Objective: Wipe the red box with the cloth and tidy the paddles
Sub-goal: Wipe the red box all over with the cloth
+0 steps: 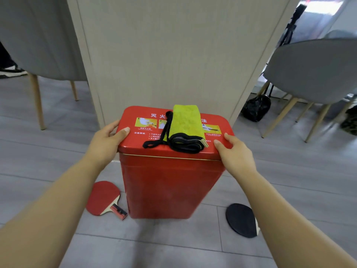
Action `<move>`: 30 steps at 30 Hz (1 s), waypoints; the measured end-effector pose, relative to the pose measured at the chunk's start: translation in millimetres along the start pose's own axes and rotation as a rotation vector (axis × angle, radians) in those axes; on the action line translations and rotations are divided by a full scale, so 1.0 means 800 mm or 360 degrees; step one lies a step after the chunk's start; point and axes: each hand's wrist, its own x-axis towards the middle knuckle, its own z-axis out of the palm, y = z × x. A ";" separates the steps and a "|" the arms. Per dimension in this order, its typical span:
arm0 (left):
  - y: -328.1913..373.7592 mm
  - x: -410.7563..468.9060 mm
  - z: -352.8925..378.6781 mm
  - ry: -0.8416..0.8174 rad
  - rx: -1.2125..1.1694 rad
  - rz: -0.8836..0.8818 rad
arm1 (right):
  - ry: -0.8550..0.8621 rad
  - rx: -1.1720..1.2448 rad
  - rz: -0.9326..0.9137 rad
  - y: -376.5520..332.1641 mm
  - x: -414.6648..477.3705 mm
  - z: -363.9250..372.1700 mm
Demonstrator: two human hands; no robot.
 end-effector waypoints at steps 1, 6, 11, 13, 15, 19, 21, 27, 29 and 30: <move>0.000 -0.001 0.000 0.0017 0.0011 0.0016 | -0.0003 -0.0124 -0.0012 -0.003 0.000 0.000; 0.001 -0.003 -0.002 0.0029 0.0140 0.0072 | 0.0257 -0.0246 -0.0344 -0.043 0.007 -0.006; 0.005 -0.009 0.007 0.0158 0.0177 0.0059 | -0.0157 -0.0126 -0.0241 -0.090 0.033 -0.006; 0.005 -0.011 0.011 0.0211 0.0170 0.0072 | -0.0342 -0.0073 -0.0182 -0.097 0.042 -0.001; 0.002 -0.011 0.015 0.0255 0.0171 0.0076 | -0.0463 -0.0018 -0.0221 -0.102 0.047 0.004; -0.002 -0.012 0.019 0.0326 0.0086 0.0032 | -0.0630 0.0261 -0.0296 -0.103 0.053 0.012; -0.004 -0.014 0.020 0.0358 0.0072 0.0029 | -0.0700 0.0359 -0.0254 -0.096 0.054 0.017; -0.008 -0.013 0.020 0.0359 0.0051 0.0076 | -0.0783 0.0905 -0.0274 -0.074 0.047 0.027; -0.009 -0.010 0.017 0.0354 0.0083 0.0096 | -0.0708 0.0978 -0.0363 -0.066 0.041 0.024; -0.011 -0.009 0.016 0.0338 0.0105 0.0106 | -0.0647 0.0984 -0.0395 -0.060 0.037 0.021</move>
